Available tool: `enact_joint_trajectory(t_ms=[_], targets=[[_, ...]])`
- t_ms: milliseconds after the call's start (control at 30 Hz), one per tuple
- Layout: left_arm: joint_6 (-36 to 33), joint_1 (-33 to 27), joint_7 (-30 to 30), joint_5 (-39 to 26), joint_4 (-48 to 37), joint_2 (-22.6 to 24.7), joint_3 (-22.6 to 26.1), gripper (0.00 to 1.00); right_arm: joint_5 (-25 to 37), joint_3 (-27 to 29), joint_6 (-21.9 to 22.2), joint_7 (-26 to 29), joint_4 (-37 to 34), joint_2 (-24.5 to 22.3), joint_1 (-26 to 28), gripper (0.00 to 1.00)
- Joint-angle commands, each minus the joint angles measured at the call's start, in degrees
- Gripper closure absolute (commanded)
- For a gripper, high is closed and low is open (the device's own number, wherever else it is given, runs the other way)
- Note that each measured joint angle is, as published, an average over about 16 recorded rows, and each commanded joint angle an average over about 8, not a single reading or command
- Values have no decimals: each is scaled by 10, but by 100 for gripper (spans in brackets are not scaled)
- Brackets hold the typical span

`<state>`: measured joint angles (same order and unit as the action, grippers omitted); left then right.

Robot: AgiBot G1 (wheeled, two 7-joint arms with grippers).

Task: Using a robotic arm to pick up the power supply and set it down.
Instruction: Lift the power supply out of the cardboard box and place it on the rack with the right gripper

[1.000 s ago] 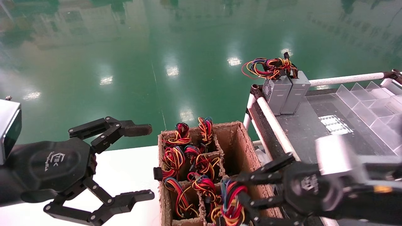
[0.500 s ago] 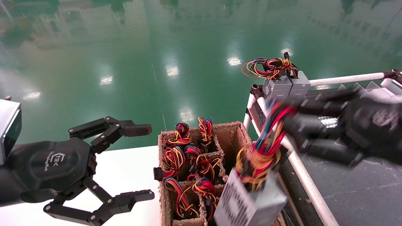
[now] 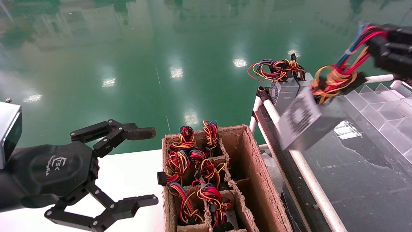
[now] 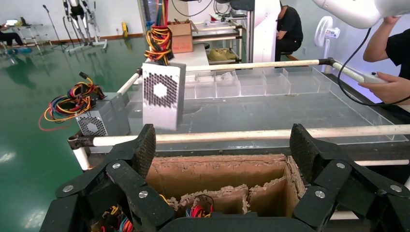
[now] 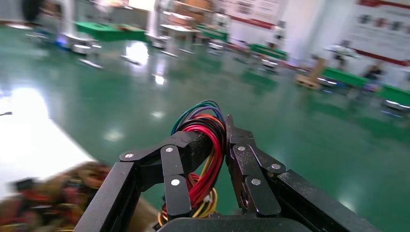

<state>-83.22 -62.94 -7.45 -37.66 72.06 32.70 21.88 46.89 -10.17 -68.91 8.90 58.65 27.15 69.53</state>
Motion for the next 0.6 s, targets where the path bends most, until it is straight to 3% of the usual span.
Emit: enact_joint_trajectory(t_ms=[33, 400, 600], targets=[[0, 0, 0, 0, 0, 0, 0, 0, 14, -1, 13, -7, -26, 0, 11, 100], [0, 0, 0, 0, 0, 0, 0, 0, 115, -50, 36, -73, -234, 55, 116, 100], [0, 0, 0, 0, 0, 0, 0, 0, 177, -81, 104, -98, -366, 111, 192, 100]])
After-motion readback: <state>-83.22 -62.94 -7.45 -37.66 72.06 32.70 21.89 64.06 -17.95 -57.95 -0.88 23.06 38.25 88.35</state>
